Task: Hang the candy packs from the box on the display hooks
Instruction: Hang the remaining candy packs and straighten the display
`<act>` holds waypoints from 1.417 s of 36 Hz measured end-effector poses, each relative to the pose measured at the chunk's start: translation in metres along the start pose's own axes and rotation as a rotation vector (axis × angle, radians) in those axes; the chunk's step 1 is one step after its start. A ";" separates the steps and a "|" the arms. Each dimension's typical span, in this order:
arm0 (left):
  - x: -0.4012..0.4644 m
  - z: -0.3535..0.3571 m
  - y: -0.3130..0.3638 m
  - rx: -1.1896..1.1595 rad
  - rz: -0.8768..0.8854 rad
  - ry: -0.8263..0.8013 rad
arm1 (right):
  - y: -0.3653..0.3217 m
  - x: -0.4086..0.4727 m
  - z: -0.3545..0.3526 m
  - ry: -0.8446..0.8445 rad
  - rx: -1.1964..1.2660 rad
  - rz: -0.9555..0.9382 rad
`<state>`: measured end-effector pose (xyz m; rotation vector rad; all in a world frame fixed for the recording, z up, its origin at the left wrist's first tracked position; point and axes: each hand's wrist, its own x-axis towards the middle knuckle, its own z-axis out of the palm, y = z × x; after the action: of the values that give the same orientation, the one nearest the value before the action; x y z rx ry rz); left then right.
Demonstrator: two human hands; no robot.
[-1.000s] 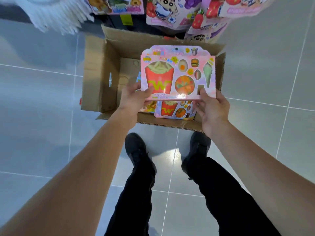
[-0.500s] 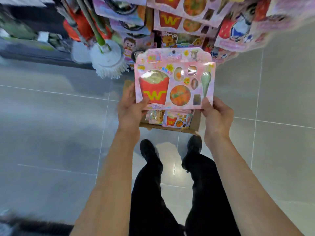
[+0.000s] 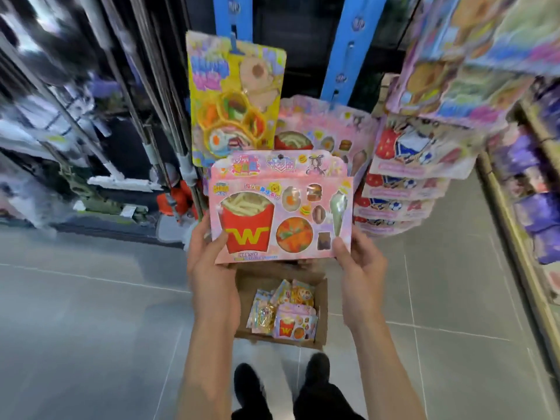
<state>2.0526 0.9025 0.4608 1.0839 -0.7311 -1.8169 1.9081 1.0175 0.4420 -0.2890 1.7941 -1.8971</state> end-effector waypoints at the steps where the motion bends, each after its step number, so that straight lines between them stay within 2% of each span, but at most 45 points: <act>1: 0.000 0.011 0.009 -0.016 0.031 -0.019 | -0.011 0.006 0.000 -0.014 0.006 -0.033; 6: 0.000 0.069 0.039 -0.048 0.152 -0.080 | -0.058 0.034 -0.009 -0.043 0.063 -0.163; 15: 0.012 0.122 0.049 -0.024 0.220 -0.033 | -0.104 0.075 -0.016 -0.052 0.057 -0.203; 20: 0.035 0.130 0.056 0.058 0.320 -0.067 | -0.094 0.093 -0.005 -0.018 0.029 -0.164; 27: 0.063 0.106 0.049 0.160 0.461 0.054 | -0.063 0.085 0.029 0.001 0.092 -0.071; 31: 0.073 0.108 0.050 0.180 0.559 0.049 | -0.057 0.086 0.041 -0.007 0.119 -0.059; 37: 0.077 0.130 0.061 0.200 0.691 -0.029 | -0.066 0.096 0.053 0.137 0.202 -0.061; 45: 0.084 0.150 0.069 0.255 0.674 -0.115 | -0.085 0.108 0.060 0.209 0.380 -0.091; 51: 0.090 0.149 0.069 0.390 0.636 -0.182 | -0.084 0.109 0.064 0.290 0.400 -0.118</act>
<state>1.9240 0.7986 0.5496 0.7928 -1.4016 -1.2569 1.8290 0.9077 0.5106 0.0258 1.5419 -2.4290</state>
